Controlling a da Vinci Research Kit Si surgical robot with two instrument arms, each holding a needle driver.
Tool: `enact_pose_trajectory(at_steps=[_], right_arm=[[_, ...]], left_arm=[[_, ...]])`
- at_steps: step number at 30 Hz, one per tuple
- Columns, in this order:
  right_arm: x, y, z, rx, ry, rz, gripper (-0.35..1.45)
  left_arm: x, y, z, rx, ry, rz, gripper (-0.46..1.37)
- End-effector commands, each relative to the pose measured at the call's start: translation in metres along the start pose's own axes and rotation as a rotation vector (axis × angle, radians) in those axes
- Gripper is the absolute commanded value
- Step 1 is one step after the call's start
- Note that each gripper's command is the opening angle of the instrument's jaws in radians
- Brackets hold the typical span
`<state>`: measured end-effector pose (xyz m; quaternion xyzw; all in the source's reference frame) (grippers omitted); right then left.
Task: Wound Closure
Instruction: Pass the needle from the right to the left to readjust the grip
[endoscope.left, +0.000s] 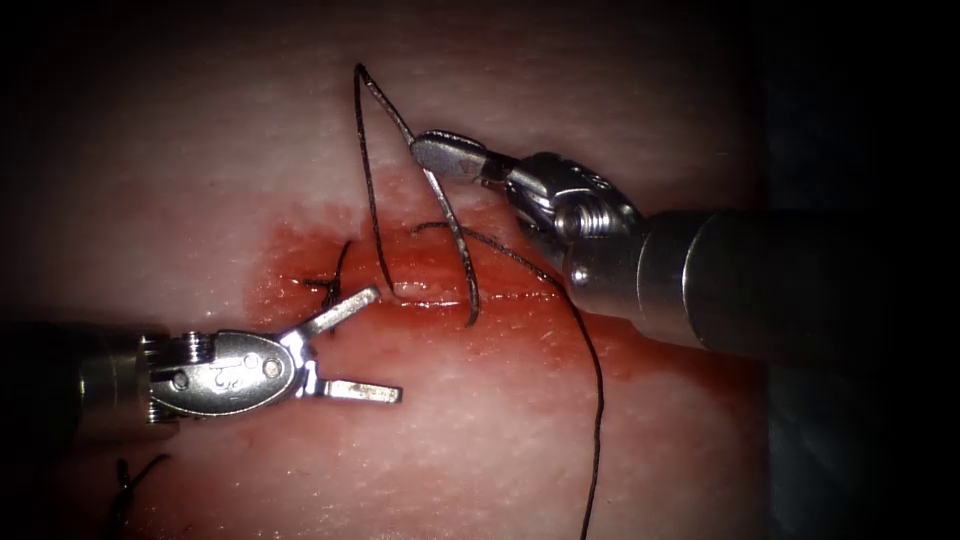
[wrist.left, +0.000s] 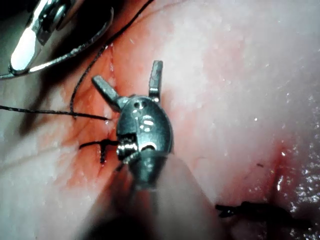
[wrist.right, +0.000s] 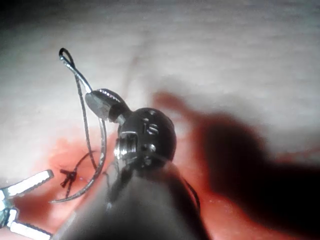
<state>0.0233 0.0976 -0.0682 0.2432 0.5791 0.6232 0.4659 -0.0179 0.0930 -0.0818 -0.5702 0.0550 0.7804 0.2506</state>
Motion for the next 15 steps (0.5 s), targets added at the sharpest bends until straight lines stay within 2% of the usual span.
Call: enact_pose_trajectory(at_steps=[1, 8, 15], right_arm=[[-0.0001, 0.0, 0.0001, -0.005, 0.007, 0.029, -0.35], [-0.0008, 0.0001, 0.0001, -0.039, 0.045, 0.148, -0.35], [-0.0012, 0.0, 0.0002, -0.045, 0.053, 0.24, -0.35]], left_arm=[[0.0003, -0.0003, 0.0001, 0.015, 0.004, 0.008, 0.73], [0.001, -0.0005, 0.0005, 0.021, 0.002, 0.026, 0.73], [0.0014, -0.0004, 0.0012, 0.023, 0.0, 0.047, 0.74]])
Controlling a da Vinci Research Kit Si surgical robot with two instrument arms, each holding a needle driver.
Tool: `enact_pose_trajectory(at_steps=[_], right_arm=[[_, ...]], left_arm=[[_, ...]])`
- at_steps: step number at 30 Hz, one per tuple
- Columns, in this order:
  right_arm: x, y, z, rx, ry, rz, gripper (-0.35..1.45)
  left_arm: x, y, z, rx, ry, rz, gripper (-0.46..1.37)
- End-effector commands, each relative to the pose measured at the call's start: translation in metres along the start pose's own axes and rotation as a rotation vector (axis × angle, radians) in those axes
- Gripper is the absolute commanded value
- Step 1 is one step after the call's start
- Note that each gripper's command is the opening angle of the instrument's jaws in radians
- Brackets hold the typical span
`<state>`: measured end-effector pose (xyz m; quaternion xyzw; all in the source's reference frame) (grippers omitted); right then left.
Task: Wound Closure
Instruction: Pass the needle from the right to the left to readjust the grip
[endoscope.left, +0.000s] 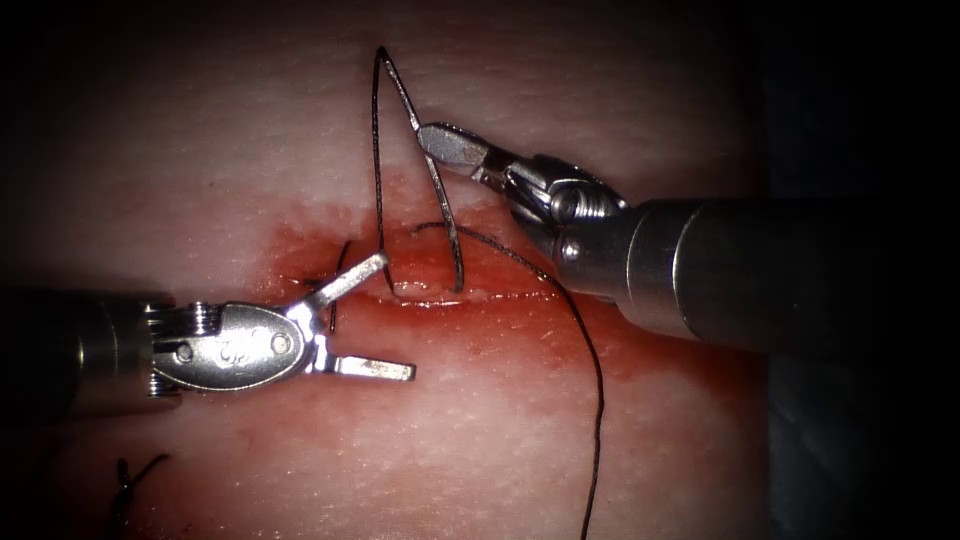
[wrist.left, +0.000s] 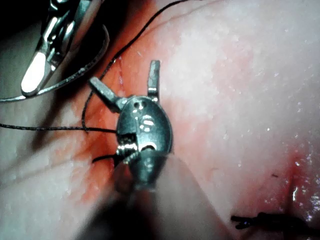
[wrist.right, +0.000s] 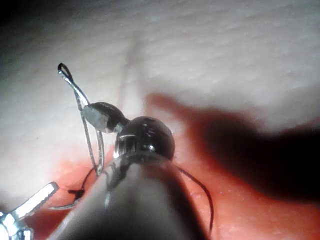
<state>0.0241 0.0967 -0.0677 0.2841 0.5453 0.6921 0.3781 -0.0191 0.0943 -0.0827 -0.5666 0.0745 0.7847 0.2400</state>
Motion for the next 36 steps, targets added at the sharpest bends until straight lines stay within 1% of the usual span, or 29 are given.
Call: enact_pose_trajectory(at_steps=[1, 5, 10, 19, 25, 35, 36], right_arm=[[0.0, -0.0001, 0.0, -0.004, 0.001, 0.013, -0.35], [-0.0006, -0.0005, 0.0, -0.007, 0.005, 0.054, -0.35], [-0.001, -0.0008, 0.0, -0.009, 0.008, 0.077, -0.35], [-0.0017, -0.0011, 0.0001, -0.02, 0.024, 0.156, -0.35], [-0.0028, -0.0016, 0.0005, -0.034, 0.029, 0.212, -0.35], [-0.0036, -0.002, 0.0002, -0.044, 0.015, 0.215, -0.35], [-0.0038, -0.0019, 0.0001, -0.046, 0.014, 0.219, -0.35]], left_arm=[[0.0, -0.0001, 0.0001, 0.003, 0.0, 0.005, 0.74], [0.0001, -0.0005, 0.0006, 0.0, 0.0, 0.017, 0.76], [0.0004, -0.0013, 0.0016, -0.001, 0.002, 0.015, 0.73], [0.0006, -0.001, 0.0018, 0.004, 0.009, 0.013, 0.73], [0.0007, -0.0009, 0.0022, 0.004, 0.009, 0.013, 0.73], [0.0009, -0.0009, 0.0023, 0.001, 0.013, 0.012, 0.71], [0.0009, -0.0009, 0.0023, -0.005, 0.015, 0.024, 0.69]])
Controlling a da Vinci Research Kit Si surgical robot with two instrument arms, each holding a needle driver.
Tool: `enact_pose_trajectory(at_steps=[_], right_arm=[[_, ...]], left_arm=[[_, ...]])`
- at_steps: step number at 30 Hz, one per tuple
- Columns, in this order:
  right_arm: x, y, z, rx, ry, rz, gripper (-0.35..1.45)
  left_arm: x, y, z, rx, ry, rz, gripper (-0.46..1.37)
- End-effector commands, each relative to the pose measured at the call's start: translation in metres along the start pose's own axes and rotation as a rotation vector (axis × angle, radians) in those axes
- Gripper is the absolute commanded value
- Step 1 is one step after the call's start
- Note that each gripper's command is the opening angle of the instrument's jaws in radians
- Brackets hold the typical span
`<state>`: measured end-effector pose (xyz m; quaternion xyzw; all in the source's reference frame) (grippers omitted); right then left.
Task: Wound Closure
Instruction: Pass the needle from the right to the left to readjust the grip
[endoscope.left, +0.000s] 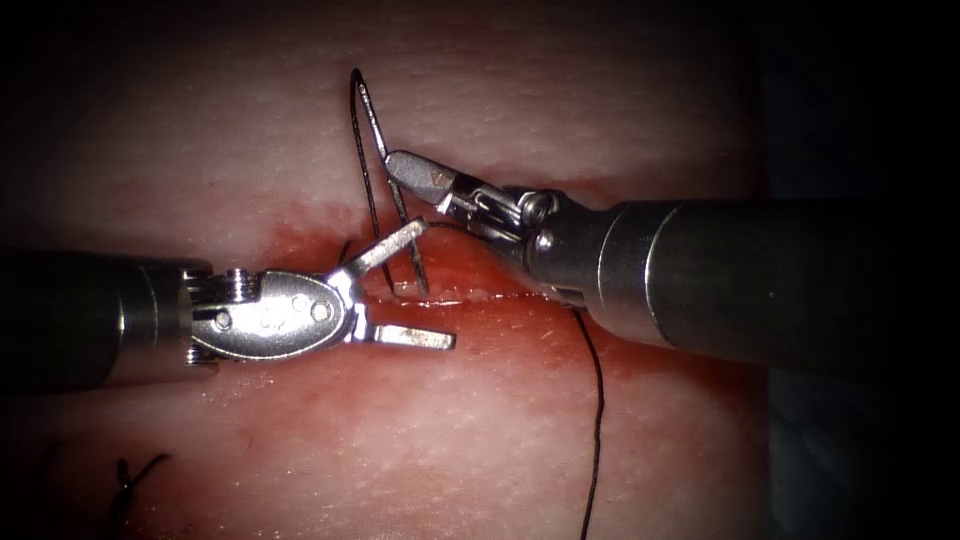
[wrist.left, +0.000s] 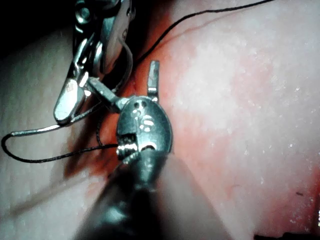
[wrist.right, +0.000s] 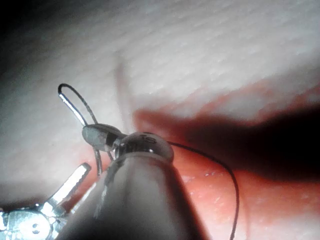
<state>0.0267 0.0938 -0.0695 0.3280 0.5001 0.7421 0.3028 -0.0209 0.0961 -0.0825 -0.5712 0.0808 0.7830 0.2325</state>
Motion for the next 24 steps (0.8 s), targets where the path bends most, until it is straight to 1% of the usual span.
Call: enact_pose_trajectory(at_steps=[1, 2, 3, 4, 5, 7, 13, 16, 20, 21, 24], right_arm=[[0.0, 0.0, 0.0, -0.007, -0.002, 0.003, -0.35], [-0.0001, 0.0001, 0.0, -0.006, -0.005, 0.008, -0.35], [-0.0002, 0.0001, 0.0, -0.006, -0.004, 0.008, -0.35], [-0.0002, 0.0001, 0.0, -0.005, -0.007, 0.014, -0.35], [-0.0002, 0.0, 0.0, -0.005, -0.006, 0.014, -0.35], [-0.0002, 0.0, 0.0, -0.005, -0.007, 0.015, -0.35], [-0.0001, -0.0002, 0.0, -0.005, -0.01, 0.022, -0.35], [0.0004, -0.0004, 0.0002, -0.011, -0.012, 0.042, -0.35], [0.0005, -0.0006, 0.0001, 0.001, -0.033, 0.044, -0.35], [0.0004, -0.0007, 0.0001, 0.004, -0.042, 0.045, -0.16], [0.0004, -0.0008, 0.0, 0.006, -0.046, 0.046, 0.15]], left_arm=[[0.0, -0.0001, 0.0, -0.011, 0.004, 0.012, 0.66], [0.0, -0.0001, 0.0, -0.011, 0.004, 0.012, 0.61], [0.0, -0.0001, 0.0, -0.012, 0.004, 0.018, 0.47], [0.0, -0.0002, 0.0001, -0.013, 0.005, 0.025, 0.24], [-0.0001, -0.0002, 0.0001, -0.013, 0.006, 0.037, -0.12], [-0.0002, -0.0001, 0.0001, -0.012, 0.006, 0.044, -0.35], [-0.0007, -0.0001, -0.0005, -0.011, 0.008, 0.048, -0.35], [-0.0008, -0.0004, -0.0011, -0.014, 0.01, 0.066, -0.35], [-0.0008, -0.0006, -0.0016, -0.019, 0.011, 0.077, -0.35], [-0.0007, -0.0007, -0.0018, -0.021, 0.015, 0.082, -0.35], [-0.0007, -0.001, -0.0022, -0.027, 0.007, 0.1, -0.35]])
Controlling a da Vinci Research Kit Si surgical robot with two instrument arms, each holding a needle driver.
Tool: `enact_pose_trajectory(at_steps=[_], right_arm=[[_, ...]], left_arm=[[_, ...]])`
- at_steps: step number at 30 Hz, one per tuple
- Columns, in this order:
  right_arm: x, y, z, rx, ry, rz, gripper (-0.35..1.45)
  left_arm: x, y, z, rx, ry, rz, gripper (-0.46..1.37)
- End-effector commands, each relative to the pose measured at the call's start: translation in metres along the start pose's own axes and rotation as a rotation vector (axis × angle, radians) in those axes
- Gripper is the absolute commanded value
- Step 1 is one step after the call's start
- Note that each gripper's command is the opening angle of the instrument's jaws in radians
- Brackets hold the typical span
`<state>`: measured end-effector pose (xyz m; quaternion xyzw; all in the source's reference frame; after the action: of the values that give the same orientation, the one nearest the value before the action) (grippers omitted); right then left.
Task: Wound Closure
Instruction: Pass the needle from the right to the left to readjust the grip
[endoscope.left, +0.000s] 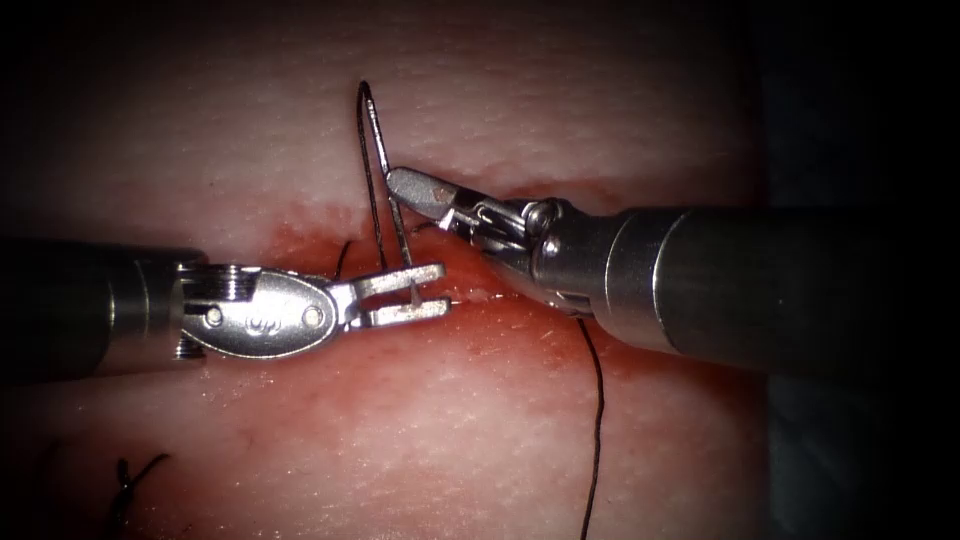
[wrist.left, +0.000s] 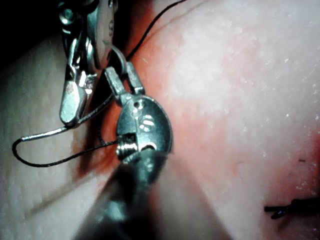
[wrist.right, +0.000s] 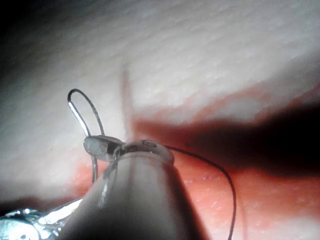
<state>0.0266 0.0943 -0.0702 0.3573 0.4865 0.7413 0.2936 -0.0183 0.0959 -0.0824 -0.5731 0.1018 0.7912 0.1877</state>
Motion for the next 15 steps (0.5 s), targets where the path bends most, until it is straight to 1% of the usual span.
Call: enact_pose_trajectory(at_steps=[1, 2, 3, 4, 6, 9, 10, 12, 13, 15], right_arm=[[0.0001, 0.0, 0.0, 0.002, -0.006, -0.011, 0.29], [0.0001, -0.0001, -0.0001, 0.002, -0.007, -0.011, 0.37], [0.0003, -0.0001, -0.0002, 0.004, -0.012, -0.01, 0.59], [0.0005, -0.0001, -0.0003, 0.005, -0.017, -0.01, 0.68], [0.0006, -0.0001, -0.0006, 0.006, -0.02, -0.01, 0.73], [0.0011, 0.0001, -0.0013, 0.013, -0.039, -0.01, 1.16], [0.0014, 0.0002, -0.0016, 0.023, -0.065, -0.009, 1.24], [0.0019, 0.0003, -0.0021, 0.051, -0.131, -0.005, 1.28], [0.0022, 0.0004, -0.0025, 0.068, -0.164, -0.024, 1.3], [0.0026, 0.0005, -0.0029, 0.081, -0.198, -0.018, 1.3]], left_arm=[[0.0, -0.0001, -0.0001, -0.012, -0.004, 0.008, -0.35], [-0.0001, -0.0002, -0.0002, -0.02, -0.003, 0.014, -0.35], [-0.0001, -0.0003, -0.0004, -0.036, -0.012, 0.022, -0.35], [-0.0002, -0.0003, -0.0006, -0.05, -0.018, 0.029, -0.35], [-0.0004, -0.0002, -0.0008, -0.06, -0.016, 0.031, -0.35], [-0.0008, -0.0002, -0.001, -0.075, -0.017, 0.041, -0.35], [-0.0009, -0.0002, -0.0011, -0.083, -0.023, 0.049, -0.35], [-0.001, -0.0001, -0.0011, -0.09, -0.025, 0.057, -0.35], [-0.0011, -0.0001, -0.0012, -0.095, -0.022, 0.058, -0.35], [-0.0011, 0.0, -0.0012, -0.109, -0.024, 0.077, -0.35]])
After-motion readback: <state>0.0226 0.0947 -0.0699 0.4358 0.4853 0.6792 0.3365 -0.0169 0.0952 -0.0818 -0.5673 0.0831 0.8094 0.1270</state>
